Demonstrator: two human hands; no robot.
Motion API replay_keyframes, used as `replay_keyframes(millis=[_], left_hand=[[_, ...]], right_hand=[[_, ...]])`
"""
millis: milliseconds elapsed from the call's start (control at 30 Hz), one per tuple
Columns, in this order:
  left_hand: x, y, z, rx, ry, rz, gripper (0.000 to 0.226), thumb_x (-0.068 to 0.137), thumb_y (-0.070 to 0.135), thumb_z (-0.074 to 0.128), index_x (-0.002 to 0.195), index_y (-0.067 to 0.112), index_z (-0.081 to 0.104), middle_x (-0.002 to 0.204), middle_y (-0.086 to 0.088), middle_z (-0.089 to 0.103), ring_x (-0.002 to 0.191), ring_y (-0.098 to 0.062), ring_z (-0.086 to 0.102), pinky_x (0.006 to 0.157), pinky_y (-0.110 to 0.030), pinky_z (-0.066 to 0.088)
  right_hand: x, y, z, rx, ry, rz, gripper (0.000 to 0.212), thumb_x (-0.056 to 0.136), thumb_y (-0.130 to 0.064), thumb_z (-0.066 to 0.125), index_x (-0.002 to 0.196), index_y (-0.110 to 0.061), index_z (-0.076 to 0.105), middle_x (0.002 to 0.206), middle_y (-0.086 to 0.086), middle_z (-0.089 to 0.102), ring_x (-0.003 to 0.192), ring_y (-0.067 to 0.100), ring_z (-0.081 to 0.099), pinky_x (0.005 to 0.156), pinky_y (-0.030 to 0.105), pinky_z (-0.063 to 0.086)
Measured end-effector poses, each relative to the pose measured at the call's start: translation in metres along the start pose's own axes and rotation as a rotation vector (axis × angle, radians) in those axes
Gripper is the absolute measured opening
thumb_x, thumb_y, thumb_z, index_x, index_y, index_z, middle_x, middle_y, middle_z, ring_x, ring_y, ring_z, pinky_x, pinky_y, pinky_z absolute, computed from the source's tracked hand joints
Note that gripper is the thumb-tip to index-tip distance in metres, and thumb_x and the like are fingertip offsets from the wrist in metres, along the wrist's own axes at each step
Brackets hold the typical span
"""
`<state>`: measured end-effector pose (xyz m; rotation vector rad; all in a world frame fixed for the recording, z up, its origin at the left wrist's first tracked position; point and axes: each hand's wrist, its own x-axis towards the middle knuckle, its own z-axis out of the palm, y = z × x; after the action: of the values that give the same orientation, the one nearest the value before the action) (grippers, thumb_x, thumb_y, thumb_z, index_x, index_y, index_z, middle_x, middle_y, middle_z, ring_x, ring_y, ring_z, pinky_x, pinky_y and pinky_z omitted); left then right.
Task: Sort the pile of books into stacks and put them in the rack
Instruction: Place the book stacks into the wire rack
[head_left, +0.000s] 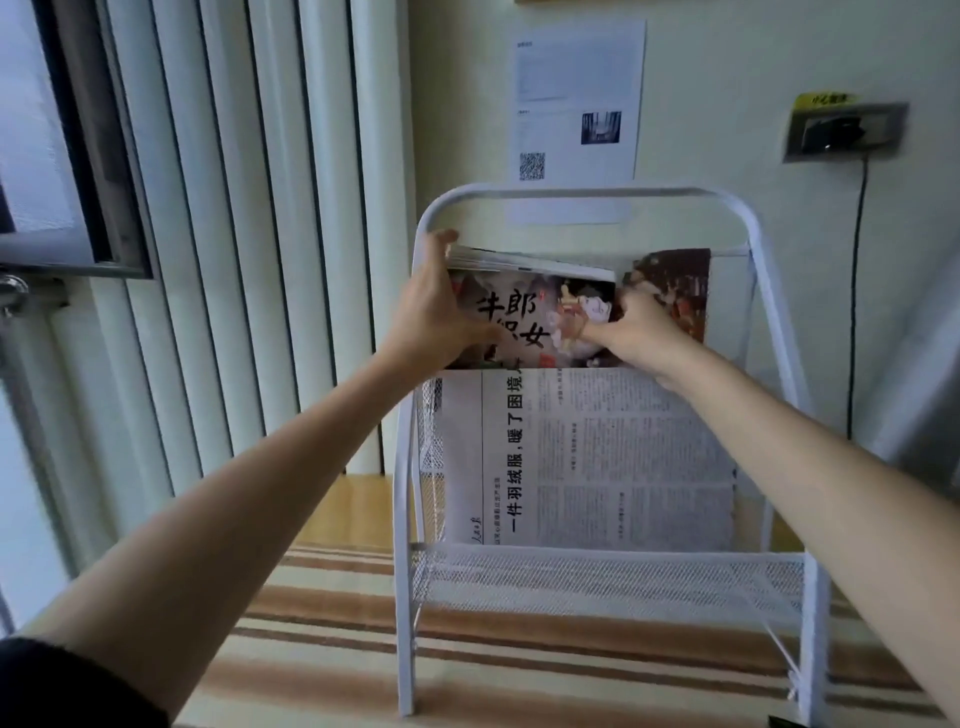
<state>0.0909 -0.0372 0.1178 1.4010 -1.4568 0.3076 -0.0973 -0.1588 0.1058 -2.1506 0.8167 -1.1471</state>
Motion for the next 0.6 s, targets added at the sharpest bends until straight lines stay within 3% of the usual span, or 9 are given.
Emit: replay_keyframes(millis=[33, 100, 200, 267, 333, 400, 467, 600], left_hand=[[-0.003, -0.001, 0.001, 0.046, -0.012, 0.049, 0.097, 0.054, 0.023, 0.091, 0.132, 0.014, 0.034, 0.12, -0.002, 0.053, 0.093, -0.011, 0.055, 0.07, -0.017, 0.05], [-0.007, -0.003, 0.004, 0.151, -0.049, 0.086, 0.091, 0.055, 0.03, 0.089, 0.129, 0.015, 0.039, 0.128, -0.007, 0.047, 0.103, -0.018, 0.054, 0.086, -0.032, 0.052], [-0.012, -0.008, 0.006, 0.247, -0.088, 0.105, 0.089, 0.055, 0.039, 0.088, 0.126, 0.011, 0.042, 0.129, -0.011, 0.042, 0.112, -0.026, 0.048, 0.094, -0.037, 0.046], [-0.015, -0.015, 0.002, 0.343, -0.062, 0.157, 0.086, 0.057, 0.049, 0.084, 0.121, 0.007, 0.044, 0.125, -0.013, 0.043, 0.114, -0.03, 0.045, 0.1, -0.042, 0.04], [-0.015, -0.023, -0.004, 0.562, -0.044, 0.227, 0.082, 0.063, 0.063, 0.071, 0.115, 0.005, 0.047, 0.122, -0.012, 0.047, 0.12, -0.031, 0.039, 0.109, -0.046, 0.025], [-0.015, -0.026, -0.008, 0.712, -0.086, 0.247, 0.077, 0.072, 0.067, 0.059, 0.119, 0.007, 0.046, 0.125, -0.009, 0.049, 0.128, -0.028, 0.034, 0.115, -0.056, 0.008], [-0.014, -0.025, -0.009, 0.753, -0.132, 0.238, 0.074, 0.078, 0.061, 0.056, 0.129, 0.01, 0.042, 0.13, -0.009, 0.047, 0.133, -0.026, 0.03, 0.112, -0.065, 0.001], [-0.006, -0.012, -0.007, 0.804, -0.163, 0.191, 0.068, 0.085, 0.052, 0.056, 0.138, 0.013, 0.035, 0.132, -0.014, 0.043, 0.134, -0.029, 0.025, 0.108, -0.07, -0.003]], right_hand=[[-0.002, 0.002, 0.0, 0.016, -0.034, 0.02, 0.052, 0.064, -0.049, 0.081, 0.104, -0.018, 0.068, 0.099, -0.006, 0.071, 0.093, 0.009, 0.065, 0.082, 0.026, 0.051], [-0.003, 0.002, -0.003, 0.024, -0.122, 0.062, 0.064, 0.054, -0.053, 0.084, 0.104, -0.015, 0.069, 0.1, -0.003, 0.072, 0.096, 0.011, 0.065, 0.09, 0.029, 0.05], [-0.001, -0.006, -0.007, -0.081, -0.222, 0.147, 0.086, 0.037, -0.067, 0.079, 0.107, -0.018, 0.069, 0.107, -0.003, 0.07, 0.104, 0.015, 0.063, 0.1, 0.033, 0.045], [-0.002, -0.015, -0.011, -0.238, -0.341, 0.196, 0.093, 0.037, -0.076, 0.073, 0.111, -0.021, 0.066, 0.115, -0.003, 0.065, 0.108, 0.018, 0.058, 0.102, 0.033, 0.041], [-0.003, -0.024, -0.012, -0.37, -0.482, 0.234, 0.071, 0.058, -0.071, 0.067, 0.106, -0.019, 0.062, 0.112, -0.003, 0.061, 0.106, 0.019, 0.054, 0.098, 0.029, 0.041], [-0.003, -0.026, -0.011, -0.389, -0.511, 0.238, 0.044, 0.077, -0.057, 0.062, 0.1, -0.019, 0.058, 0.103, -0.002, 0.059, 0.1, 0.02, 0.053, 0.089, 0.026, 0.041], [-0.001, -0.022, -0.01, -0.382, -0.465, 0.217, 0.044, 0.078, -0.055, 0.064, 0.1, -0.017, 0.06, 0.101, -0.002, 0.061, 0.1, 0.019, 0.056, 0.085, 0.027, 0.044], [-0.004, -0.014, -0.007, -0.264, -0.398, 0.17, 0.036, 0.083, -0.048, 0.064, 0.101, -0.017, 0.063, 0.101, -0.003, 0.064, 0.098, 0.016, 0.057, 0.075, 0.023, 0.044]])
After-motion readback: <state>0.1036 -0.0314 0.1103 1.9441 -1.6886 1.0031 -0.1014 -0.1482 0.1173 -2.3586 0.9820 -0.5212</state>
